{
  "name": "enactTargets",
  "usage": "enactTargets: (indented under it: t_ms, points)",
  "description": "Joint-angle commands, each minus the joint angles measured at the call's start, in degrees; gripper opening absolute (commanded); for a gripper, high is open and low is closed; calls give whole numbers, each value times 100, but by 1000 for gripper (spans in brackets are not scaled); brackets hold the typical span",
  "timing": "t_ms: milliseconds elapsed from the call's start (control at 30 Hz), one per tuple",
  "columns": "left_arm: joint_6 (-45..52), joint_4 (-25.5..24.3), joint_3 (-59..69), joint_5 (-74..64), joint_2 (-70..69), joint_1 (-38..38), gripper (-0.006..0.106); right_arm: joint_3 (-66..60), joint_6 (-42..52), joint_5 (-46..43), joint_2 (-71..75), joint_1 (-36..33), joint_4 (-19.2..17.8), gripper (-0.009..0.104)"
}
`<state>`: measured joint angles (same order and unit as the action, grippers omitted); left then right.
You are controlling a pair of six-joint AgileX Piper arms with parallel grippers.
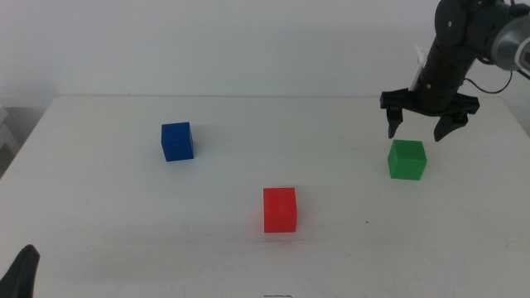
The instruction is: Stack red cubes first, then green, then blue cubes in a specific spot.
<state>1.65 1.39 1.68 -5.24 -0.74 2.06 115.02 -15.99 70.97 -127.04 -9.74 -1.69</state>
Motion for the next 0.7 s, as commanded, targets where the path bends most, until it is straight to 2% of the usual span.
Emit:
enactTargets:
  t_ms: [0,467,567,667]
  points:
    - [-18,21,-17,469,-115,11,94,155,33,349,316,87,-37,76]
    - [-18,21,-17,469,-115,11,94,155,33,304,-58,86,113,75]
    - [-18,21,-17,469,-115,11,94,155,33,311,-103,86,101,69]
    - [-18,21,-17,469,-115,11,94,155,33,325,-132,86,119,52]
